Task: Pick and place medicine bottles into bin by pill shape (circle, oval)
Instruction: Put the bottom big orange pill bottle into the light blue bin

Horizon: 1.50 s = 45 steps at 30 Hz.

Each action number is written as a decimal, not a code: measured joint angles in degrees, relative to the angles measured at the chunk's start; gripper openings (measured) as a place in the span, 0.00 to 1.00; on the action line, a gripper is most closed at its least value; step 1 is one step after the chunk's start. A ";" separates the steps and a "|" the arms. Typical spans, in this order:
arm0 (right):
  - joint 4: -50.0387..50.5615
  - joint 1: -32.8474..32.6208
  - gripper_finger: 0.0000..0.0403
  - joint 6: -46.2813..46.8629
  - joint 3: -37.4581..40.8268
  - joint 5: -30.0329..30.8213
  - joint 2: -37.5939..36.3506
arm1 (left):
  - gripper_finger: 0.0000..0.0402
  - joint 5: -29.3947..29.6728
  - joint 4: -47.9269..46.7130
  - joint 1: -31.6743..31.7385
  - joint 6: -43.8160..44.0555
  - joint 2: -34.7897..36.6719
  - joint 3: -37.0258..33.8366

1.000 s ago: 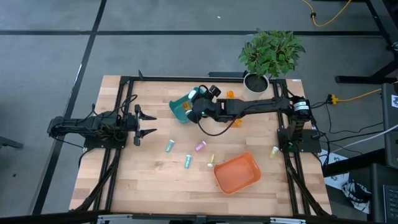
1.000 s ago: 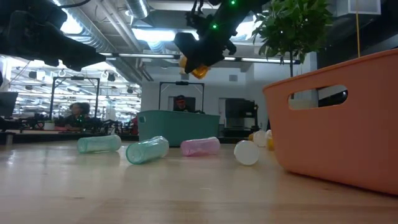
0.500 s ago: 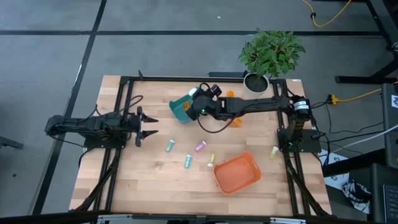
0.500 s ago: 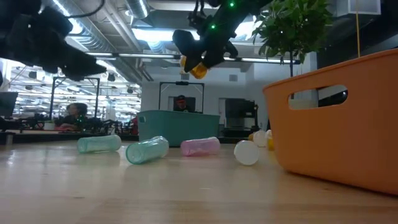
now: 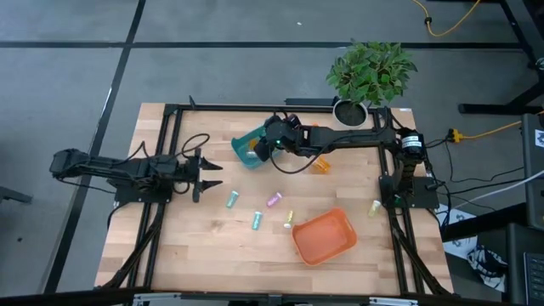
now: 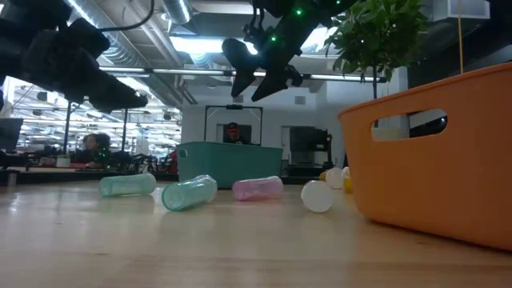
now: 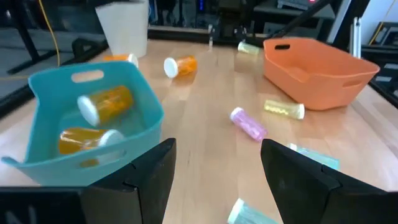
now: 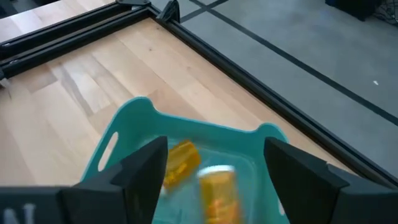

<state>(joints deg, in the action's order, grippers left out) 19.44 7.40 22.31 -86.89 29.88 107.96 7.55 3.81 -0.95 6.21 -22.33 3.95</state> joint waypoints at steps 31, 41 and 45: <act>70.04 -8.88 0.67 12.39 -16.73 -9.28 -2.15 | 0.57 -2.64 0.09 -3.11 6.27 -17.65 4.67; 69.00 -9.91 0.67 18.28 -1.37 -9.89 -7.36 | 0.57 -2.14 6.61 -3.69 7.17 -23.32 4.67; 61.30 -9.58 0.67 19.22 8.53 -11.25 -9.94 | 0.57 -2.13 7.52 -3.67 7.17 -23.32 4.67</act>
<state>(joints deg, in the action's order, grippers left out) 80.74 -2.18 41.53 -78.37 18.63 98.02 5.43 11.33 -4.62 13.38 -45.65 8.62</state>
